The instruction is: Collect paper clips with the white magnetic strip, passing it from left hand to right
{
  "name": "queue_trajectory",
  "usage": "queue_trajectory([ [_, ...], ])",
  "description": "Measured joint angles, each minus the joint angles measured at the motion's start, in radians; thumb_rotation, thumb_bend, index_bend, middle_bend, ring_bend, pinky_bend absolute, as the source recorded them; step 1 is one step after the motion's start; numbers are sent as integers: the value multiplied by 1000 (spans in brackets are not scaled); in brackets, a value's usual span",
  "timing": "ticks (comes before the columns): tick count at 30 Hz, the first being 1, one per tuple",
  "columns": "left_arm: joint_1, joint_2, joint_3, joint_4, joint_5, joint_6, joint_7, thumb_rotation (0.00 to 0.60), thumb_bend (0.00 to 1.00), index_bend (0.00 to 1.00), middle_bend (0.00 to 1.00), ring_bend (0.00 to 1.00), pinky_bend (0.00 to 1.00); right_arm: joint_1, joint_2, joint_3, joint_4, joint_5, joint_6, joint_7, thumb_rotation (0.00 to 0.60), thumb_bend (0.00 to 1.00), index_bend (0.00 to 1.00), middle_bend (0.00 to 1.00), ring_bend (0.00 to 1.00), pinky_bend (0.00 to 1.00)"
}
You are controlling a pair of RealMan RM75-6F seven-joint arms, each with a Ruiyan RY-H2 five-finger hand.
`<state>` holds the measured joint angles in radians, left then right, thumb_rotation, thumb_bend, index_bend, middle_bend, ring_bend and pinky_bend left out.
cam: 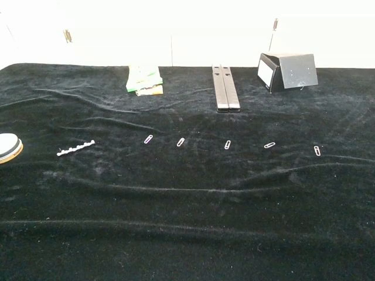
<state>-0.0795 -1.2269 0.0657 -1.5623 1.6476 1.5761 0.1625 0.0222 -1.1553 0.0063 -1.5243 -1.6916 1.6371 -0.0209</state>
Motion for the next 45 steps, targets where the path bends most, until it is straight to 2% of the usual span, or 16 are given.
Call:
queue_trajectory([
  [8,0,-7,-5,8,2,-12,-5,600,250,0,4,1,6,10,0,0,-6,-5,-14,-4,600,341,0,0,0,73],
  [9,-1,-11,-6,9,10,-8,-11,600,250,0,47,42,77,9,1,-1,-7,-8,-11,-3,600,341,0,0,0,73],
  [11,-1,-24,-11,15,24,7,-17,600,251,6,232,246,351,6,3,-2,-8,-18,3,3,600,341,0,0,0,73],
  [12,-2,-38,-18,21,33,23,-18,600,251,47,463,498,617,6,5,-2,-9,-23,9,6,600,342,0,0,0,73],
  [13,-3,-51,-26,25,43,39,-18,600,252,111,675,717,817,5,6,-2,-10,-29,15,10,600,342,0,0,0,73],
  [14,-6,-67,-34,27,54,54,-18,600,252,181,828,860,924,5,6,-1,-10,-36,23,13,600,341,0,0,0,73],
  [15,-11,-91,-45,26,67,69,-21,600,252,264,943,959,987,5,6,0,-11,-42,29,15,600,341,0,0,0,73],
  [16,-16,-106,-51,22,72,73,-25,600,263,325,990,995,1000,6,7,1,-11,-47,34,17,600,341,0,0,0,73],
  [19,-38,-125,-68,-18,44,31,-30,600,295,397,1000,1000,1000,6,8,1,-13,-57,43,22,600,341,0,0,0,73],
  [24,-101,-142,-131,-106,-116,-132,35,600,299,385,1000,1000,1000,0,13,0,-15,-69,64,30,600,341,0,0,0,73],
  [29,-188,-205,-203,-126,-291,-274,131,600,318,394,1000,1000,1000,0,19,8,-11,-42,57,58,600,340,0,0,0,73],
  [36,-314,-341,-302,-18,-466,-385,230,600,348,436,1000,1000,1000,7,29,15,-4,-4,26,93,600,342,0,0,0,73],
  [45,-385,-418,-337,124,-582,-450,255,600,357,443,1000,1000,1000,7,36,25,6,23,18,120,600,341,0,0,0,73],
])
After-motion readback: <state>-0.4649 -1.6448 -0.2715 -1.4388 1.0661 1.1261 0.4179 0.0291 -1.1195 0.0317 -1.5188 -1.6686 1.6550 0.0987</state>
